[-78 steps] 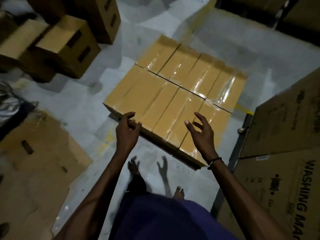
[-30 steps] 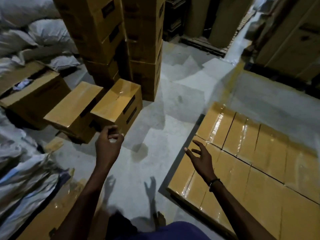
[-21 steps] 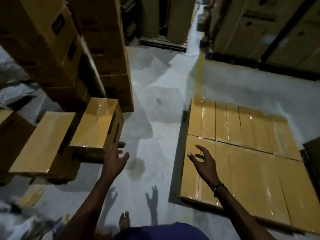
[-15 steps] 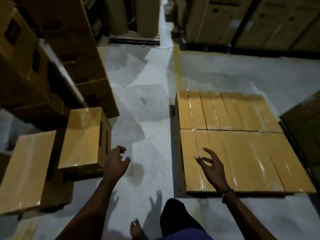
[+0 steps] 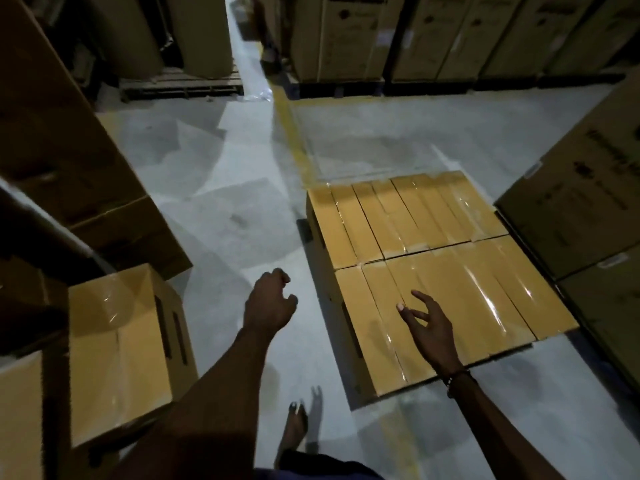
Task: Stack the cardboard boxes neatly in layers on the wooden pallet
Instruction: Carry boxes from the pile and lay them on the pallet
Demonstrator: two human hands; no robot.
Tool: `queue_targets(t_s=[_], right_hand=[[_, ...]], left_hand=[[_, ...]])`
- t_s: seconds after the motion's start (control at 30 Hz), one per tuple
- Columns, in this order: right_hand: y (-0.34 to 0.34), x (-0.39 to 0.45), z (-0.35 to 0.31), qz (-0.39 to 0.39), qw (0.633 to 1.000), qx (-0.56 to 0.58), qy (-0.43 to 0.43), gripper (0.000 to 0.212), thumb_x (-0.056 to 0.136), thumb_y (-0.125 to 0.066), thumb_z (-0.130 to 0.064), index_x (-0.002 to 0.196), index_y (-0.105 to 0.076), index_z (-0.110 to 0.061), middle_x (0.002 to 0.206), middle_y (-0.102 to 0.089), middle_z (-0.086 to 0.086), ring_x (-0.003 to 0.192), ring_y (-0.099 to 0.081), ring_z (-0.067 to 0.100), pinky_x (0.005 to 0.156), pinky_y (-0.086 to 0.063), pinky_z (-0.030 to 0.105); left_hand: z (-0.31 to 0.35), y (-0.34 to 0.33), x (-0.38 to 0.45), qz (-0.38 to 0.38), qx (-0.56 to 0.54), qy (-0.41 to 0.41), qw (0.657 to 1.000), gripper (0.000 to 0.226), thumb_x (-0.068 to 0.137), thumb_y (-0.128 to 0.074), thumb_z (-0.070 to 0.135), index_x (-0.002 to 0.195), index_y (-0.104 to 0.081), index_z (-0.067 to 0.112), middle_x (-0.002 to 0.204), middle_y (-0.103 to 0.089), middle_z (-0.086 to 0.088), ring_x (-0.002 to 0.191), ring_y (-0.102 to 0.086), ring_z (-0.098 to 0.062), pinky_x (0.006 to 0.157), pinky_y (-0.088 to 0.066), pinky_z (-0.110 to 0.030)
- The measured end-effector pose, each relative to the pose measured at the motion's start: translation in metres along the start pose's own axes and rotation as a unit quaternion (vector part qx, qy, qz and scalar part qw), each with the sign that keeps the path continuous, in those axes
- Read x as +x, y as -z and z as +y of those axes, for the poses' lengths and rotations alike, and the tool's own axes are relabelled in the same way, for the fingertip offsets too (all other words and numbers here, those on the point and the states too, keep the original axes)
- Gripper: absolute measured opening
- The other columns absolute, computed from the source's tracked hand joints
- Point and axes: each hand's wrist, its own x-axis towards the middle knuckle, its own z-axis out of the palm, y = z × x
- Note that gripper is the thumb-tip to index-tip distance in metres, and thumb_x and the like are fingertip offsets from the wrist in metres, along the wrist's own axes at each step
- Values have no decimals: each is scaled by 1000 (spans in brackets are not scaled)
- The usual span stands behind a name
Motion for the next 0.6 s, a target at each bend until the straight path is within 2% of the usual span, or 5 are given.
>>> queue_targets(t_s=[0.13, 0.33, 0.4, 0.47, 0.6], right_hand=[[-21, 25, -21, 2, 1000, -11, 16, 52, 93, -71, -43, 140, -55, -29, 143, -56, -5, 111, -63, 5, 75, -42, 10], [-44, 52, -52, 24, 999, -13, 17, 51, 94, -70, -38, 141, -54, -26, 145, -55, 0, 101, -59, -5, 77, -46, 17], [-54, 61, -60, 41, 999, -11, 18, 51, 94, -70, -36, 142, -53, -24, 146, -54, 3, 102, -59, -3, 81, -48, 23], [-65, 69, -71, 62, 998, -13, 9, 51, 96, -68, -36, 143, -52, -23, 148, -52, 5, 106, -61, 7, 82, -48, 26], [-92, 86, -95, 100, 995, -9, -22, 50, 97, -67, -35, 144, -52, -21, 150, -50, 6, 110, -60, 14, 80, -47, 23]], left_hand=[[29, -5, 37, -10, -31, -33, 999, 36, 87, -71, 18, 120, -59, 9, 116, -59, -8, 107, -57, -26, 82, -43, -31], [47, 5, 80, -31, -90, -34, 995, 31, 84, -72, 20, 112, -60, 14, 113, -63, -6, 103, -62, -24, 86, -55, -40], [44, 14, 99, -43, -103, -47, 993, 34, 83, -72, 17, 114, -60, 14, 112, -63, -4, 104, -62, -23, 84, -54, -37], [38, 24, 121, -57, -104, -61, 991, 38, 83, -72, 16, 118, -59, 15, 114, -62, -3, 105, -61, -22, 80, -49, -32], [14, 50, 172, -68, -100, -83, 989, 35, 86, -71, 27, 116, -60, 14, 115, -64, -5, 102, -61, -21, 84, -55, -38]])
